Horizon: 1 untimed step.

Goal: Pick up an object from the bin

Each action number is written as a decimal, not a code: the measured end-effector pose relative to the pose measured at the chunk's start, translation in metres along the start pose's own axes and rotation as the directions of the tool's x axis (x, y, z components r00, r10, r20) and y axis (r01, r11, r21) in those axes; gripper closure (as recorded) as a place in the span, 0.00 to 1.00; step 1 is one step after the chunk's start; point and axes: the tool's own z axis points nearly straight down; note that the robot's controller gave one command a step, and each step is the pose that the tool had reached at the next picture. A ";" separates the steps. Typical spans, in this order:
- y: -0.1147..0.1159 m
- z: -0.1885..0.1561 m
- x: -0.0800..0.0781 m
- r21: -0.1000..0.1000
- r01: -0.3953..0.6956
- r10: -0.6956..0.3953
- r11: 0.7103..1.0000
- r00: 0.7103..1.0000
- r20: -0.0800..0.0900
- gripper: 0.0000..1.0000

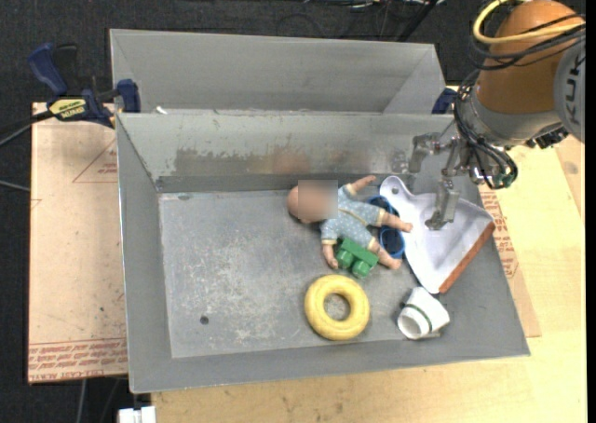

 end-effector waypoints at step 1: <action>0.001 -0.005 -0.002 0.001 0.003 -0.003 1.000 1.000 0.008 0.00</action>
Offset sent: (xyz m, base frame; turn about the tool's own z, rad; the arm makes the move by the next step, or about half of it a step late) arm -0.0477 0.0798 -0.1131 -0.2760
